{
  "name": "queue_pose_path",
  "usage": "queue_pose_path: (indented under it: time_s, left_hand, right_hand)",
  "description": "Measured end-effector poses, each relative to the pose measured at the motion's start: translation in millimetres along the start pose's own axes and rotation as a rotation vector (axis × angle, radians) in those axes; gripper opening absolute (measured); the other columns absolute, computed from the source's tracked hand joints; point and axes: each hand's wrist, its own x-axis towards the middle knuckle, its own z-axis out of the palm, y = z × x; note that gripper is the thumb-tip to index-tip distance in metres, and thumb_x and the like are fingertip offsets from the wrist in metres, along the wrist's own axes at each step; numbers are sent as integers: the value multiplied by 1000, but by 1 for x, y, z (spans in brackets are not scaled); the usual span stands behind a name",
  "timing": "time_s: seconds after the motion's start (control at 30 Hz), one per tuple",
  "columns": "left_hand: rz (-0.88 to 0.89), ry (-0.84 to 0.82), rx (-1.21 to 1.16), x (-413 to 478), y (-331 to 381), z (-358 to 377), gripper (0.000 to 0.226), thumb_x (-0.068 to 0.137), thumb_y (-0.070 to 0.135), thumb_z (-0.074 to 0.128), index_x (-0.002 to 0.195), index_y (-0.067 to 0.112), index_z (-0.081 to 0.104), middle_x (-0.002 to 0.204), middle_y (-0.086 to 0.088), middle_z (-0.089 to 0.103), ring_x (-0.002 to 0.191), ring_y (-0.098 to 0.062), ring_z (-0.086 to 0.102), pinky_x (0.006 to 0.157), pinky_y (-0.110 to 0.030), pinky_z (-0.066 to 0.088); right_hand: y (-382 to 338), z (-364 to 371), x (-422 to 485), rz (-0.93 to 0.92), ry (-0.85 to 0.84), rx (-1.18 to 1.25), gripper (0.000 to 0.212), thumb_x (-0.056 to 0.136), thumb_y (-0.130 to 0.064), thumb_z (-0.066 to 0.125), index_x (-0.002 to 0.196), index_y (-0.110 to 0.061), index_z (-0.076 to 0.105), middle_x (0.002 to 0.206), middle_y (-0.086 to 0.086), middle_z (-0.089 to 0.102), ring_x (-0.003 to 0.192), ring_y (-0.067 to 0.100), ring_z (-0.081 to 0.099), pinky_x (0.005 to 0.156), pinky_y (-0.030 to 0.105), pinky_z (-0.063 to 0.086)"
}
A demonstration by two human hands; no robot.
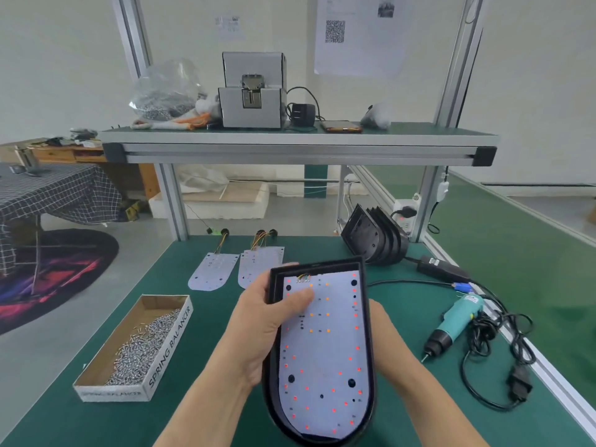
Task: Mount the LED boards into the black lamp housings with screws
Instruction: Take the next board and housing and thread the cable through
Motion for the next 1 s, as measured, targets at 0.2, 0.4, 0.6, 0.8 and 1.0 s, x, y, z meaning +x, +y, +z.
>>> queue_pose_path:
  time_s: [0.2,0.4,0.6,0.8,1.0]
  left_hand:
    - [13,76,40,6,4,-7,29,73,5,82,96,21,72,101,-17,76,84,-35,74,68,-43,59]
    - [135,113,232,6,6,-14,33,84,0,77,95,30,71,99,-7,77,90,-31,75,77,-44,62]
    - [182,53,345,7,17,-20,28,75,20,77,94,36,66,89,0,75,79,-21,72,73,-40,63]
    - [198,96,363,8,19,-23,33,78,9,80,90,35,66,82,4,74,74,-18,71,69,-37,63]
    - [231,130,399,8,13,-10,35,83,2,78,88,33,62,84,-5,74,75,-26,71,69,-42,62]
  right_hand:
    - [1,1,-6,-55,98,-83,28,102,-12,51,102,-29,73,105,-16,72,93,-2,64,79,18,51]
    - [-23,1,-5,-144,193,49,25,93,-45,59,91,-23,72,89,-11,73,79,14,64,72,31,55]
    - [-28,14,-2,-176,267,75,5,92,-9,70,92,-9,65,93,16,71,90,41,63,87,59,52]
    - [-19,21,0,-257,255,89,7,95,-7,66,94,-14,66,90,2,74,82,20,66,80,40,55]
    - [-7,43,3,-273,515,125,10,100,-22,60,92,-19,63,87,-1,71,80,21,63,80,43,53]
